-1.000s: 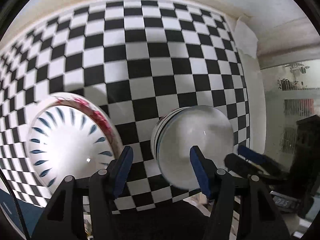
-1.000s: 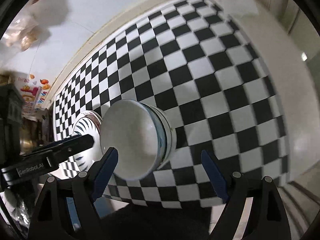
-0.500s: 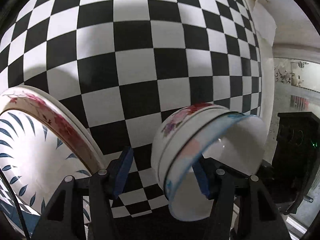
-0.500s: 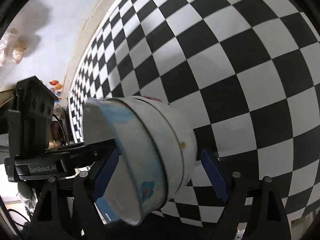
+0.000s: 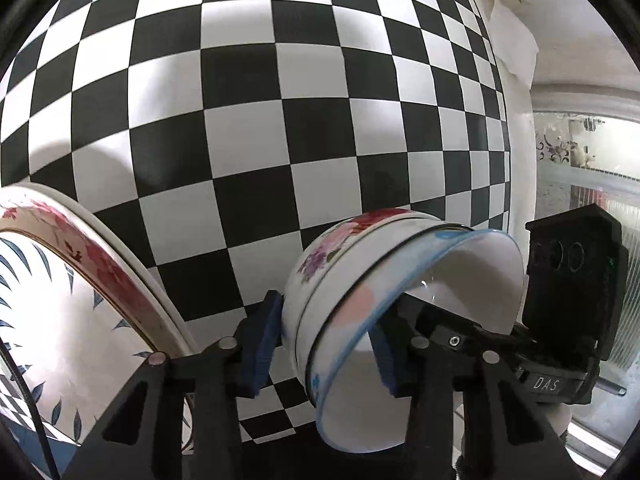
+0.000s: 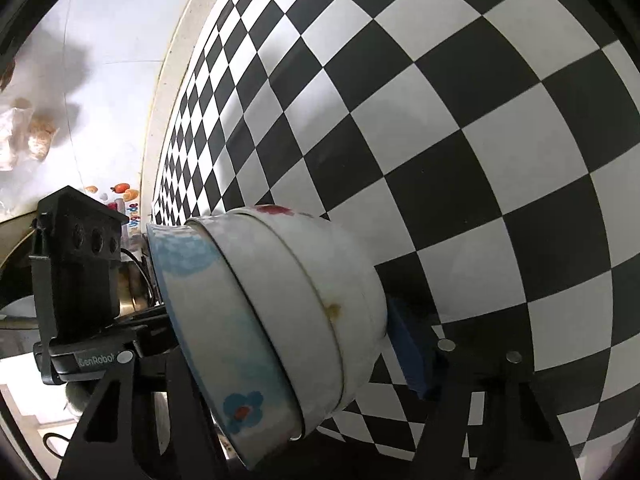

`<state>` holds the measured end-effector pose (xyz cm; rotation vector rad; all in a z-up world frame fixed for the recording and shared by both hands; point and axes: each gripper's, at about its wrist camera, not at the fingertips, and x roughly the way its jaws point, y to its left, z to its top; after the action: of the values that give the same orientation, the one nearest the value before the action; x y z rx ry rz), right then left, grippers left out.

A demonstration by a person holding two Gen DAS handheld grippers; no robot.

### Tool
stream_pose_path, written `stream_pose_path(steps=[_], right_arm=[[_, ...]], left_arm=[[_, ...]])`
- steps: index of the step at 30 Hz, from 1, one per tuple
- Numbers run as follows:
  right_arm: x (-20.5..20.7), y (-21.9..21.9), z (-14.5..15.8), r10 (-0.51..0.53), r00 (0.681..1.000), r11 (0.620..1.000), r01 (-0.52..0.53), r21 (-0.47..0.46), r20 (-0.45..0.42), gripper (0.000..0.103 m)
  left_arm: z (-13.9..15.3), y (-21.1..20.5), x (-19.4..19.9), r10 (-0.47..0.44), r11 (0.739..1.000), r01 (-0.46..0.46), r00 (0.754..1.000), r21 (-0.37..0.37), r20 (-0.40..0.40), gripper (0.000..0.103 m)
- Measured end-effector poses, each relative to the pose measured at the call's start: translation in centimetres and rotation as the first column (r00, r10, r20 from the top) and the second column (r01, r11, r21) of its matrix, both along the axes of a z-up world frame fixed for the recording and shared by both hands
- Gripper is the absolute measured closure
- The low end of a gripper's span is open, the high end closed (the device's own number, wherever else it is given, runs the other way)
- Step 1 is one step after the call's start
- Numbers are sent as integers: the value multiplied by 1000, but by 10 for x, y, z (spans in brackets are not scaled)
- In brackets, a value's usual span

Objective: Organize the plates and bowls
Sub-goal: 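Carry the bowl stack with both tools over the plate stack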

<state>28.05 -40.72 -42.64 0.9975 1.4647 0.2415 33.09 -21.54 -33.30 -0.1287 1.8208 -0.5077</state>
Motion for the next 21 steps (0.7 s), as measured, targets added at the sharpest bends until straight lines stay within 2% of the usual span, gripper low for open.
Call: stream_pose_path(steps=[1,3,6,9,21], right_arm=[[2,0,-1,-2,1000,1000,2,3,2,36],[4,-2,-3,2,1000,1000,-2,-11,-3,43],[6,-3,-5,15,1000,999,-15,-33,4,47],[3,-2,0,27,1000,999,-27,-44,8,47],[-6,11,19,55,998,997,-53,-56,36,48]], left_arm=[[0,-1,0,-3,1000,3,1000,3,5,63],[1,-2,-2,-10,1000,10,1000,4,21,63],[4,-5,-7,-28,1000,28,998,8,62,64],[8,-6,-10,-52,999,50,994,23,95,64],[19,-2,-16,-46,999,42,991,33,125,65]])
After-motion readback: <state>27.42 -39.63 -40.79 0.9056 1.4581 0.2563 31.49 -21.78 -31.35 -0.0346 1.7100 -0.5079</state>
